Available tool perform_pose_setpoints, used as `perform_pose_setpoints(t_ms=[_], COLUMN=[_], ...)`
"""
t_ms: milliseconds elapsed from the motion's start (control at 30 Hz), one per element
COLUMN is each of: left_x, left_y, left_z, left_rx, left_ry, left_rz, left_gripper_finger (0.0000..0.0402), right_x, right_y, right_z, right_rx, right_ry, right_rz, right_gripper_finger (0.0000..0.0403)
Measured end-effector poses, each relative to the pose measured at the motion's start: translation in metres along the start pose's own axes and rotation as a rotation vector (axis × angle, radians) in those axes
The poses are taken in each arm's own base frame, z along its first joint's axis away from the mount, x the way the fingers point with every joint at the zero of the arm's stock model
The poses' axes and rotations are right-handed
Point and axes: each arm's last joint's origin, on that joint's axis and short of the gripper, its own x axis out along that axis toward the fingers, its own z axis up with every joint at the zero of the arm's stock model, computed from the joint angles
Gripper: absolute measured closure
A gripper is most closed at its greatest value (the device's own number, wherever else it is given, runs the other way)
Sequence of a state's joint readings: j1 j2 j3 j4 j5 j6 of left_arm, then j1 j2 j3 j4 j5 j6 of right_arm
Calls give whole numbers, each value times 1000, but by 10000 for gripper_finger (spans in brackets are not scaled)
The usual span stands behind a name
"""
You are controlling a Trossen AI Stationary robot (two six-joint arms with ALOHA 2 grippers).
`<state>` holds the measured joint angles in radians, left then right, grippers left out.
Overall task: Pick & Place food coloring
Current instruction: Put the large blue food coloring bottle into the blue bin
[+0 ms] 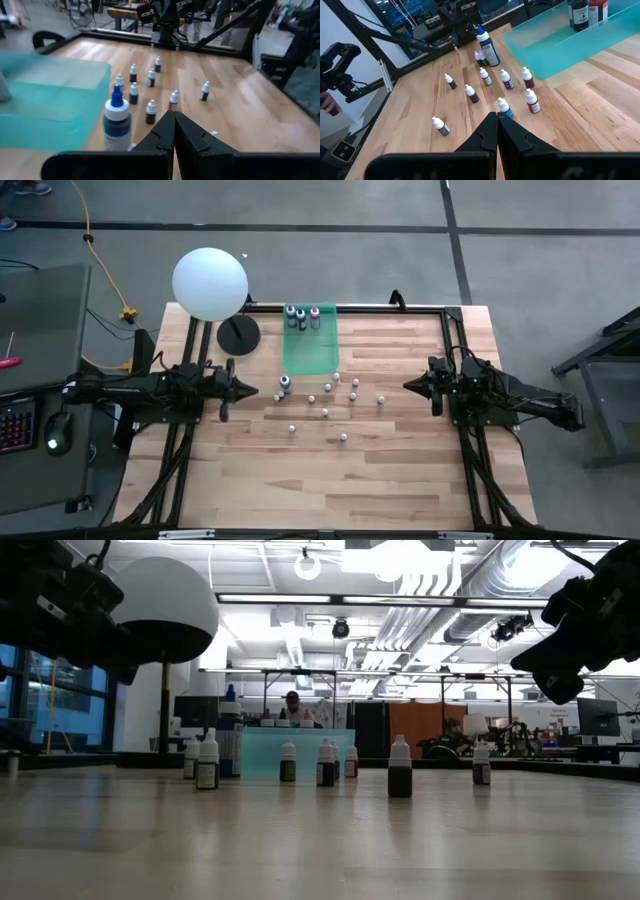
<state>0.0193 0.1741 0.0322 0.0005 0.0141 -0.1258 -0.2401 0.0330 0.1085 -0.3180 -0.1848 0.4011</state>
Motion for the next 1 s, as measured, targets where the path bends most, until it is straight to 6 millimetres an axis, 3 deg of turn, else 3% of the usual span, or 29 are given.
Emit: perform_pose_setpoints(t_ms=[500,733,1000], left_x=[0,-11,-6], left_y=[-2,-6,-9], left_z=[8,47,97], left_rx=[-154,-52,53], left_ry=[-73,-147,49], left_rz=[-47,-18,117], left_gripper_finger=[401,400,344], right_x=[0,0,0], right_y=[0,0,0], right_z=[0,0,0], right_rx=[0,0,1], right_ry=[0,0,0], right_rz=[0,1,1], right_gripper_finger=[402,402,402])
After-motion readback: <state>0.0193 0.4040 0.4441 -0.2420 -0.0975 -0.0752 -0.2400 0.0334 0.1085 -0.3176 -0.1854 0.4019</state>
